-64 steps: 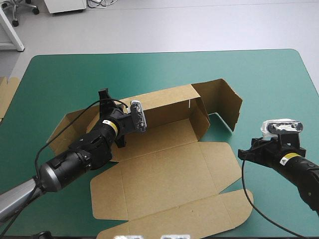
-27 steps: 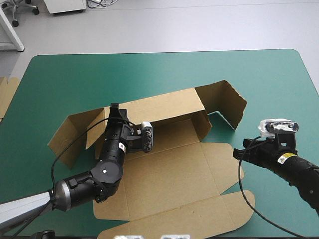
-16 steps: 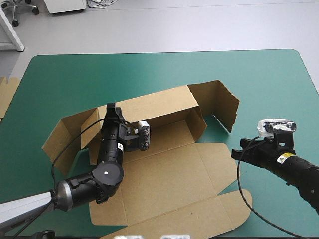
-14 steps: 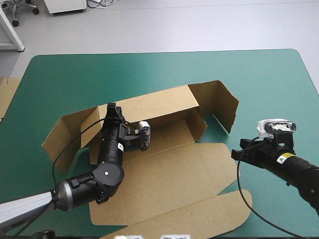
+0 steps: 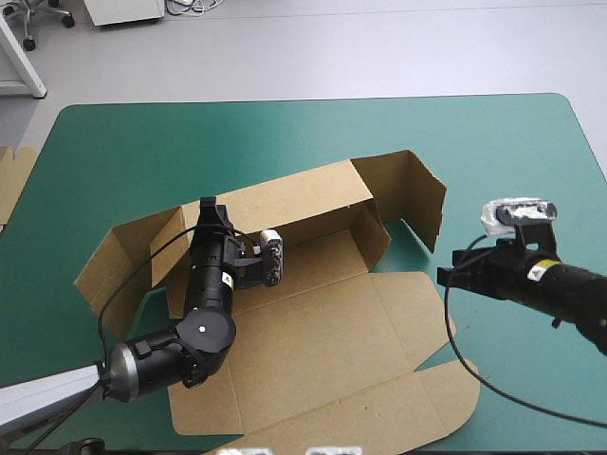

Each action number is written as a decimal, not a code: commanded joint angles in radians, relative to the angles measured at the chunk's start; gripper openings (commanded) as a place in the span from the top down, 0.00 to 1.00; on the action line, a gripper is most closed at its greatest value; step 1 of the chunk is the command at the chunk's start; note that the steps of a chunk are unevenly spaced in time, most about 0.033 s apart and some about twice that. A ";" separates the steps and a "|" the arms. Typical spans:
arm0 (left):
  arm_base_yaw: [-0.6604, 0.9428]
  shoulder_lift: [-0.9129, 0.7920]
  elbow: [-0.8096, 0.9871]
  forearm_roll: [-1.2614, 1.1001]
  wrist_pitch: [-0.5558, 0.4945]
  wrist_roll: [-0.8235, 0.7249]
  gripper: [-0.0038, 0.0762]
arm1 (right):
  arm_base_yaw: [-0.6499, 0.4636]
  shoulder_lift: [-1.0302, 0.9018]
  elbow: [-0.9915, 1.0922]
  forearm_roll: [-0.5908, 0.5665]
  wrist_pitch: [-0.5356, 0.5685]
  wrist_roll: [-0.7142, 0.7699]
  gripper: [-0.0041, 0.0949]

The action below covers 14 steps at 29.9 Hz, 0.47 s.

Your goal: Fold the box

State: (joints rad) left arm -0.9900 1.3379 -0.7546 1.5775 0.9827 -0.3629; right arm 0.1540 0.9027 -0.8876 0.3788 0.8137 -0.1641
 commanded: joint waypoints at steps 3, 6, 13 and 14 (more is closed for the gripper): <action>-0.002 -0.026 -0.023 0.000 0.040 -0.004 0.96 | -0.002 0.160 -0.222 0.011 0.052 -0.013 0.98; -0.002 -0.026 -0.023 -0.037 0.024 -0.004 0.96 | -0.002 0.251 -0.339 0.039 0.083 -0.031 0.98; -0.002 -0.026 -0.023 -0.049 -0.025 -0.004 0.96 | -0.002 0.453 -0.616 0.052 0.157 -0.039 0.98; -0.004 -0.026 -0.023 -0.051 -0.030 -0.004 0.96 | -0.002 0.487 -0.656 0.052 0.175 -0.037 0.98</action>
State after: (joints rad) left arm -0.9900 1.3369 -0.7546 1.5333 0.9677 -0.3660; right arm 0.1540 1.3417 -1.4277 0.4017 0.9894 -0.1903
